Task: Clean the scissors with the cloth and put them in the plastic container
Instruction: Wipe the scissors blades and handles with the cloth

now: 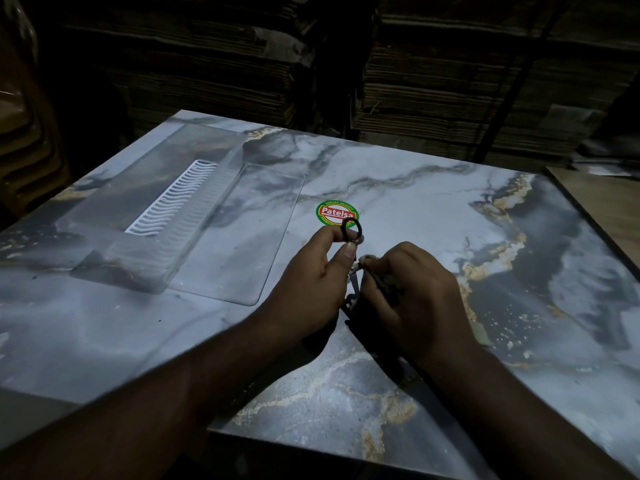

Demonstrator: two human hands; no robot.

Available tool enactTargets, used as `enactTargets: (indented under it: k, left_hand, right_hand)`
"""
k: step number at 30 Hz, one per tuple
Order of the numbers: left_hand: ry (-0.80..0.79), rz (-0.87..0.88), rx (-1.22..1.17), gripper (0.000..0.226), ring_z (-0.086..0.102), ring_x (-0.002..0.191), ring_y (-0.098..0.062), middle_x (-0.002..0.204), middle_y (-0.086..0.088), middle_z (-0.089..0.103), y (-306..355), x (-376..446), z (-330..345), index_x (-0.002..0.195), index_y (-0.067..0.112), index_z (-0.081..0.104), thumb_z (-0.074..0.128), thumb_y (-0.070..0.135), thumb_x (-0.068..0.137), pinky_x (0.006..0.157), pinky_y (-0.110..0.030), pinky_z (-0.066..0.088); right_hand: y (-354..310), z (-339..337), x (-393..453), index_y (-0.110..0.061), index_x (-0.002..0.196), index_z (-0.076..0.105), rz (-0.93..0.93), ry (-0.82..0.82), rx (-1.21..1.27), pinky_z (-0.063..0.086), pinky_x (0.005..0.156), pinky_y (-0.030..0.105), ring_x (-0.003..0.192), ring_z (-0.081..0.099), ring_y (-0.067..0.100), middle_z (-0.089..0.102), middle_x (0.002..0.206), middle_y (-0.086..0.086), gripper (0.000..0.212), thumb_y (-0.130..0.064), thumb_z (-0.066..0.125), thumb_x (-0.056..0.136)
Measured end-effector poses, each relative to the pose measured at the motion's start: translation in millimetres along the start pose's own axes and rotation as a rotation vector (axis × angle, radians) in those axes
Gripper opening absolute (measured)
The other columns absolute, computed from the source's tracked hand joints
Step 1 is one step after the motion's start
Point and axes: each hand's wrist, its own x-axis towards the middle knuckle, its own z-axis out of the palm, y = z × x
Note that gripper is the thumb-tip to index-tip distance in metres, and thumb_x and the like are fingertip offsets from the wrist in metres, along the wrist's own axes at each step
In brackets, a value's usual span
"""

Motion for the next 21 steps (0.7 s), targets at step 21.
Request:
enactTargets:
  k: [21]
  left_hand:
    - [-0.013, 0.043, 0.017, 0.022, 0.061, 0.072, -0.005, 0.083, 0.011, 0.066, -4.9, 2.5, -1.4, 0.122, 0.021, 0.064, 0.048, 0.027, 0.109, 0.068, -0.024, 0.050]
  right_hand:
    - [6.9, 4.9, 0.3, -0.008, 0.072, 0.058, -0.118, 0.031, -0.059, 0.034, 0.063, 0.028, 0.066, 0.040, 0.021, 0.056, 0.072, 0.008, 0.028, -0.002, 0.079, 0.089]
